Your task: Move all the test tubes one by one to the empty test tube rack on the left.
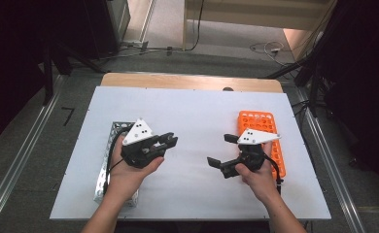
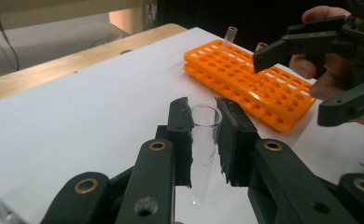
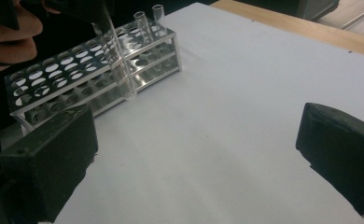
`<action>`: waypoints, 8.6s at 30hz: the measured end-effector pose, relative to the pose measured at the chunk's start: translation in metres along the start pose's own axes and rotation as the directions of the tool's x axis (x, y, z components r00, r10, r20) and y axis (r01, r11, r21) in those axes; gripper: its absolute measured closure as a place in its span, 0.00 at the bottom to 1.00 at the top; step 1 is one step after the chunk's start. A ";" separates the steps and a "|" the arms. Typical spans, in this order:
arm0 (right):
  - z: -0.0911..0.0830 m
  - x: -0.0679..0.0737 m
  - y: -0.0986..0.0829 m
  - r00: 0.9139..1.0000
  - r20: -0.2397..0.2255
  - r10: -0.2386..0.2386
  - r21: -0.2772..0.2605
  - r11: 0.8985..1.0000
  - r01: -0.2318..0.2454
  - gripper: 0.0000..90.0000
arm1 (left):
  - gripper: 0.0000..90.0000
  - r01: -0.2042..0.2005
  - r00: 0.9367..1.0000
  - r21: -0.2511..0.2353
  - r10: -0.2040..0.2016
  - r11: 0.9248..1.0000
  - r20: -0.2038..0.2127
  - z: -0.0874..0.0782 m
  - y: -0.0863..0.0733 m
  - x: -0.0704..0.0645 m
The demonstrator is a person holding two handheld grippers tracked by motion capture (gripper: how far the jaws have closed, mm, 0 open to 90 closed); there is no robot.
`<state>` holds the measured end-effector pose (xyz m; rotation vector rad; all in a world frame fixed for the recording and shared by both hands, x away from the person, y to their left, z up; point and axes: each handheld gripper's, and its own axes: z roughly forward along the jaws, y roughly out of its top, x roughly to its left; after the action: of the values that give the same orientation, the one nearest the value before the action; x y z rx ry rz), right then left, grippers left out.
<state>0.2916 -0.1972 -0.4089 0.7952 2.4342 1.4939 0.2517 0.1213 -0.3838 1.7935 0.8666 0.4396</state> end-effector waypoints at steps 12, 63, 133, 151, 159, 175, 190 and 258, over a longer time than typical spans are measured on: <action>-0.023 -0.024 -0.003 0.998 0.060 0.020 -0.028 0.999 -0.018 0.00 | 0.83 0.048 0.993 -0.044 -0.052 0.998 -0.101 -0.023 -0.003 0.035; -0.052 -0.054 -0.014 0.986 0.149 0.070 -0.043 0.997 -0.064 0.00 | 0.83 0.076 0.948 0.043 -0.058 0.996 -0.313 -0.017 -0.041 0.071; -0.061 -0.095 -0.044 0.955 0.237 0.177 -0.011 0.984 -0.179 0.13 | 0.00 0.110 0.992 -0.045 -0.112 0.993 -0.049 -0.015 -0.014 0.035; -0.038 -0.104 -0.057 0.919 0.368 0.138 0.139 0.970 -0.201 0.60 | 0.00 0.105 0.994 -0.027 -0.106 0.994 -0.037 -0.010 -0.016 0.032; -0.031 -0.101 -0.056 0.896 0.433 0.099 0.170 0.967 -0.189 0.74 | 0.00 0.091 0.995 -0.017 -0.092 0.996 -0.049 -0.008 -0.016 0.030; -0.038 -0.102 -0.054 0.893 0.424 0.151 0.094 0.973 -0.210 0.82 | 0.00 0.089 0.995 -0.014 -0.090 0.996 -0.046 -0.008 -0.016 0.030; -0.053 -0.087 -0.034 0.921 0.364 0.137 0.032 0.987 -0.159 0.82 | 0.00 0.086 0.996 -0.011 -0.087 0.996 -0.038 -0.006 -0.016 0.026; 0.014 0.022 -0.003 0.996 -0.055 -0.067 0.141 0.987 0.074 0.82 | 0.01 0.008 0.989 0.053 -0.015 0.999 0.144 0.028 -0.014 -0.028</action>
<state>0.2777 -0.1760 -0.4152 0.6971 2.6013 1.3428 0.2461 0.0848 -0.4041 1.8428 0.7930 0.2782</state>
